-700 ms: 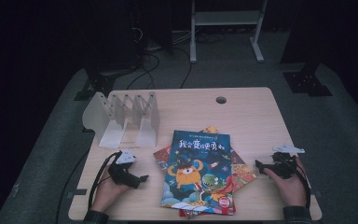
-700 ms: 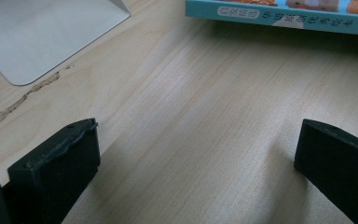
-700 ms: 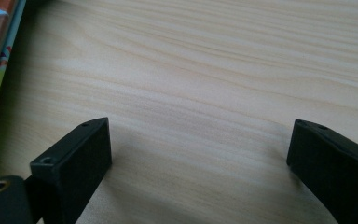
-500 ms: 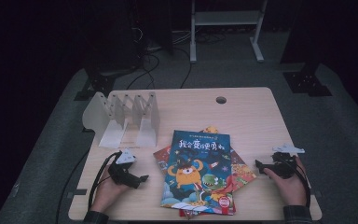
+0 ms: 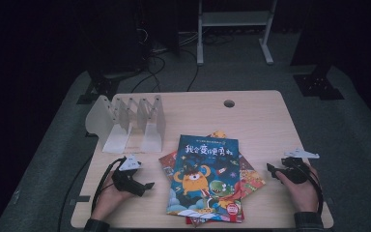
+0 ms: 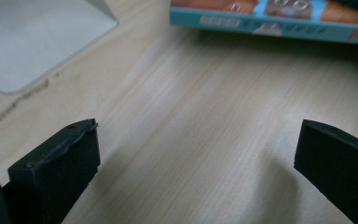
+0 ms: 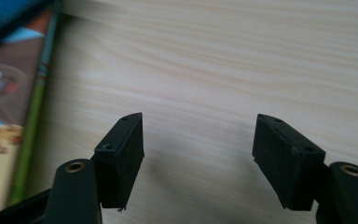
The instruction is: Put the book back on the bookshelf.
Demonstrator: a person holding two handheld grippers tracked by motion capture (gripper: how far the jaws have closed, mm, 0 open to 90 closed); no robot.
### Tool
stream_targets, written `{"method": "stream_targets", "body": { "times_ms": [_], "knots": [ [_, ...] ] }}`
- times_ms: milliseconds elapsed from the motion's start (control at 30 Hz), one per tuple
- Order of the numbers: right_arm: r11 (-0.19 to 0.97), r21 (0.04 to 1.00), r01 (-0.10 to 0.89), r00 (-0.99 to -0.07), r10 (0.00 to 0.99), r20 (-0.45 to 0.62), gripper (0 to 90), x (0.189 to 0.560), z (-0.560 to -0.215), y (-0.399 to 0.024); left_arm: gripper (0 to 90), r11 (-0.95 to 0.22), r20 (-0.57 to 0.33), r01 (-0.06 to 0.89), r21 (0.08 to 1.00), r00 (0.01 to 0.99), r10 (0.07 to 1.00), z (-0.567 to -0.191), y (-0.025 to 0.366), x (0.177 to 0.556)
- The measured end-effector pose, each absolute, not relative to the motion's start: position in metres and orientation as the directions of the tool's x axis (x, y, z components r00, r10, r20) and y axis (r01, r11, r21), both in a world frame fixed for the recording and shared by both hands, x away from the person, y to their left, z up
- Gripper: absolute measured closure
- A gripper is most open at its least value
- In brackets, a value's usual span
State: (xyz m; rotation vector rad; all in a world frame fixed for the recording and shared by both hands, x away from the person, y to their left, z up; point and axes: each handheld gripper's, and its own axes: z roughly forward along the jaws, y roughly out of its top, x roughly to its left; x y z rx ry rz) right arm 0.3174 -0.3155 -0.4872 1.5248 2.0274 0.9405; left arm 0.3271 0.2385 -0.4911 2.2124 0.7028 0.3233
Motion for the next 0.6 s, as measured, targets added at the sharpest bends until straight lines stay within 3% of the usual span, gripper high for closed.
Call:
{"method": "stream_targets", "body": {
  "times_ms": [600],
  "knots": [
    [0.224,0.763,0.607,-0.437,0.896,0.085,32.4,0.318,-0.459,-0.266,0.0,-0.567,-0.004,0.311,0.763,0.879,0.476,-0.465,0.211,0.309]
  ]
}}
